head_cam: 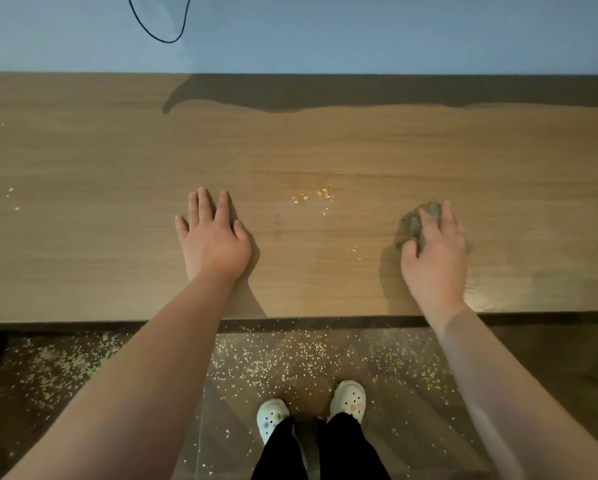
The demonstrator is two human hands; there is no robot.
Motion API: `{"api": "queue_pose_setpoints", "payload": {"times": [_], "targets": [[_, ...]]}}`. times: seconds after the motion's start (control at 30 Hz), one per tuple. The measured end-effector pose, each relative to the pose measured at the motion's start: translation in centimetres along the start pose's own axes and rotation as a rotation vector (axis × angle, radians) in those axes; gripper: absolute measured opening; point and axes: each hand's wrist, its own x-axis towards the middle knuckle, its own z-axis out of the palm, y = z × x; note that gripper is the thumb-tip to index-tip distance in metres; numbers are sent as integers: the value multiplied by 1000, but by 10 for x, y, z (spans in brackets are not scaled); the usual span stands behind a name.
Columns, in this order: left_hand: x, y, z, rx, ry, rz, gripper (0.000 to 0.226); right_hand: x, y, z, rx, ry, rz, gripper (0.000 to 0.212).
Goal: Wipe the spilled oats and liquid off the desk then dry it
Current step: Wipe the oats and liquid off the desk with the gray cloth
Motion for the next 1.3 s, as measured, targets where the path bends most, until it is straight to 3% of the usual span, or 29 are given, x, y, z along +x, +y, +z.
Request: {"api": "queue_pose_setpoints", "payload": {"times": [0.1, 0.2, 0.3, 0.43, 0.6, 0.77, 0.9, 0.97, 1.03, 1.13, 1.2, 1.3], "targets": [[0, -3, -2, 14, -32, 18, 60, -22, -55, 19, -40, 13, 3, 59], [1, -6, -5, 14, -77, 50, 60, -39, -99, 36, -32, -49, -112, 57], [3, -24, -14, -52, -120, 155, 57, -37, -83, 33, -127, -38, -167, 54], [-6, -79, -22, 109, -94, 258, 55, -19, -37, 18, -187, 52, 12, 54], [-11, -89, -18, 76, -63, 258, 60, 3, -68, 24, -126, 92, 91, 62], [-11, -92, -17, 49, -41, 258, 65, 3, -130, 42, -156, 36, -204, 57], [-11, -91, -17, 35, -39, 254, 66, 8, -124, 43, -198, -63, -442, 57], [-11, -91, -18, 37, -45, 254, 66, 28, -95, 38, -242, 4, -396, 54], [-12, -91, -18, 39, -43, 252, 65, 48, -74, 31, -182, 85, -211, 52], [-12, -91, -18, 38, -42, 250, 65, 57, -94, 35, -83, 112, 7, 56], [-12, -91, -18, 42, -41, 251, 65, 41, -132, 43, -81, 73, -133, 56], [-12, -92, -17, 39, -36, 250, 65, 15, -166, 52, -114, -107, -561, 56]]}}
